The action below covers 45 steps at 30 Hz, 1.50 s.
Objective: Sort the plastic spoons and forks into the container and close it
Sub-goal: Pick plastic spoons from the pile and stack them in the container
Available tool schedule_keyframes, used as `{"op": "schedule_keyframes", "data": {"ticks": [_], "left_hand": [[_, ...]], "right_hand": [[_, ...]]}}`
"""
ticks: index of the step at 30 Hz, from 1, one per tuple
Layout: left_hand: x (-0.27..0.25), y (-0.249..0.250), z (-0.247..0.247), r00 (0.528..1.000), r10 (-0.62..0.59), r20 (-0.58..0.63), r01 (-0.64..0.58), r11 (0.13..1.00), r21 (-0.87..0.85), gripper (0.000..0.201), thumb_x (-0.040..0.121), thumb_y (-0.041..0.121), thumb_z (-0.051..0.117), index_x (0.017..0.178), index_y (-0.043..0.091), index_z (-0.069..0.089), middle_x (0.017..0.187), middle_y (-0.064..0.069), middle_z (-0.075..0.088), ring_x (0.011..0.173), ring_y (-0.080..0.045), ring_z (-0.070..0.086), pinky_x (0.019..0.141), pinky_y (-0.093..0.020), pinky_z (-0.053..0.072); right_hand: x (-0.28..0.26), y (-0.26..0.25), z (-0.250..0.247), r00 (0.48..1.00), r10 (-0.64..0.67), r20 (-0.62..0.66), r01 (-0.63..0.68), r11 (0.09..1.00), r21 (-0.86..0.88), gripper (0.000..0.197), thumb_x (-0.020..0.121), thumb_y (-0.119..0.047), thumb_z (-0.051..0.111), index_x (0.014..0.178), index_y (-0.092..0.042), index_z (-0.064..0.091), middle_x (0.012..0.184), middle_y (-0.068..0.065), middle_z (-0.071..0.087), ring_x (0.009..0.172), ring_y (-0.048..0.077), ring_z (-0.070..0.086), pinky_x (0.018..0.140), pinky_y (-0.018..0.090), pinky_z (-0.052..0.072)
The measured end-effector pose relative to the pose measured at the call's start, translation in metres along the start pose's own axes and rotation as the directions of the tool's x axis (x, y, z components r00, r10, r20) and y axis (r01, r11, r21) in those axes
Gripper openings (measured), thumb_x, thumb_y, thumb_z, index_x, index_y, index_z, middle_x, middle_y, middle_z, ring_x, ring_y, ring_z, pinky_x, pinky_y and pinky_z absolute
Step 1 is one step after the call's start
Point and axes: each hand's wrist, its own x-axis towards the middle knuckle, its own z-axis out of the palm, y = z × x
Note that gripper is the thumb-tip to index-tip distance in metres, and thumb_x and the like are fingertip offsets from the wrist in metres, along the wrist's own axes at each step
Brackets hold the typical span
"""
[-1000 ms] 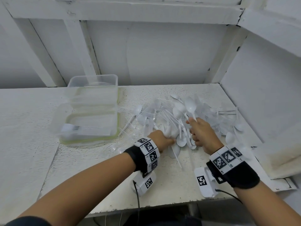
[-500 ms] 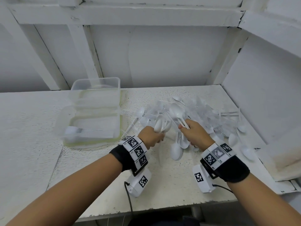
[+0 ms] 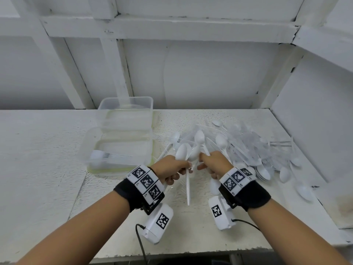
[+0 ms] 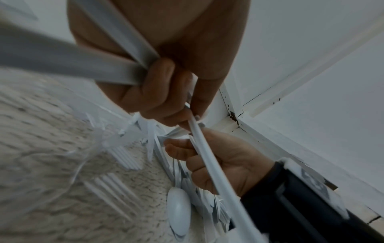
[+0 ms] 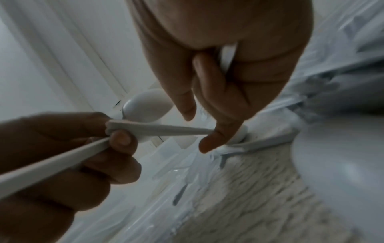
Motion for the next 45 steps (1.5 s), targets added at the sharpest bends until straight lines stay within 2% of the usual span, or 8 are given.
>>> {"op": "schedule_keyframes", "data": {"ticks": [12,19,22,25,31,35,40,45], "left_hand": [[-0.017,-0.015,-0.029,0.994,0.087,-0.07,-0.089,0.996,-0.021,0.023,0.089,0.024,0.059,0.069,0.012,0.062,0.068,0.003,0.044,0.035,-0.004,0.026,0.037,-0.017,0.02],[-0.018,-0.015,-0.038,0.988,0.098,-0.116,-0.101,0.995,-0.025,0.023,0.09,0.025,0.058,0.072,0.011,0.065,0.072,0.002,0.051,0.036,-0.005,0.027,0.039,-0.017,0.02],[-0.02,-0.016,-0.041,0.985,0.118,-0.127,-0.117,0.993,0.016,0.02,0.088,0.025,0.061,0.075,0.011,0.066,0.07,0.003,0.052,0.037,-0.004,0.028,0.037,-0.016,0.022],[-0.022,-0.017,-0.041,0.979,0.148,-0.138,-0.146,0.989,0.031,0.019,0.085,0.026,0.065,0.077,0.01,0.067,0.063,0.004,0.047,0.038,-0.004,0.03,0.037,-0.017,0.024],[-0.026,-0.012,-0.035,0.968,0.217,-0.124,-0.212,0.976,0.06,0.018,0.084,0.027,0.067,0.075,0.011,0.066,0.06,0.004,0.043,0.038,-0.005,0.029,0.037,-0.017,0.023],[-0.031,-0.01,-0.032,0.969,0.243,-0.051,-0.244,0.97,-0.02,0.019,0.086,0.026,0.065,0.073,0.012,0.066,0.056,0.007,0.044,0.039,-0.006,0.026,0.037,-0.017,0.019],[-0.035,-0.011,-0.037,0.967,0.255,0.002,-0.253,0.963,-0.093,0.021,0.088,0.026,0.062,0.072,0.012,0.065,0.047,0.011,0.042,0.037,-0.004,0.022,0.038,-0.018,0.014],[-0.039,-0.011,-0.038,0.962,0.262,0.078,-0.252,0.96,-0.121,0.023,0.091,0.022,0.057,0.07,0.012,0.06,0.047,0.011,0.04,0.036,-0.003,0.022,0.037,-0.015,0.015]], "right_hand": [[-0.021,-0.006,-0.001,0.989,0.081,0.127,-0.105,0.976,0.189,0.025,0.089,-0.005,0.048,0.064,-0.004,0.051,0.049,0.002,0.041,0.029,0.004,0.024,0.032,0.011,0.017],[-0.017,0.002,0.002,0.999,0.053,0.01,-0.053,0.998,-0.035,0.014,0.088,-0.001,0.046,0.077,-0.001,0.054,0.07,0.012,0.067,0.027,0.006,0.028,0.032,0.014,0.021],[-0.018,0.004,0.0,1.0,-0.003,-0.029,-0.002,0.987,-0.16,0.012,0.088,-0.002,0.046,0.082,-0.002,0.057,0.079,0.014,0.069,0.028,0.005,0.038,0.034,0.017,0.026],[-0.025,0.0,-0.003,0.993,-0.11,-0.045,0.097,0.97,-0.223,0.017,0.089,-0.008,0.048,0.075,-0.008,0.058,0.066,0.003,0.06,0.044,0.01,0.039,0.041,0.021,0.028],[-0.044,-0.023,0.006,0.976,-0.214,0.03,0.205,0.961,0.184,0.03,0.092,-0.037,0.053,0.097,-0.008,0.059,0.058,-0.001,0.04,0.035,0.003,0.023,0.033,0.015,0.018],[-0.045,-0.027,0.015,0.969,-0.241,0.051,0.216,0.93,0.298,0.023,0.092,-0.037,0.054,0.083,-0.016,0.053,0.054,-0.003,0.036,0.034,0.003,0.021,0.033,0.015,0.017],[-0.044,-0.03,0.017,0.958,-0.227,0.174,0.135,0.896,0.422,0.033,0.095,-0.041,0.047,0.104,-0.011,0.059,0.046,-0.007,0.034,0.032,0.002,0.021,0.033,0.014,0.017],[-0.043,-0.035,0.022,0.951,-0.218,0.218,0.096,0.882,0.462,0.032,0.095,-0.037,0.048,0.073,-0.014,0.05,0.051,-0.004,0.032,0.031,0.003,0.018,0.035,0.014,0.014]]}}
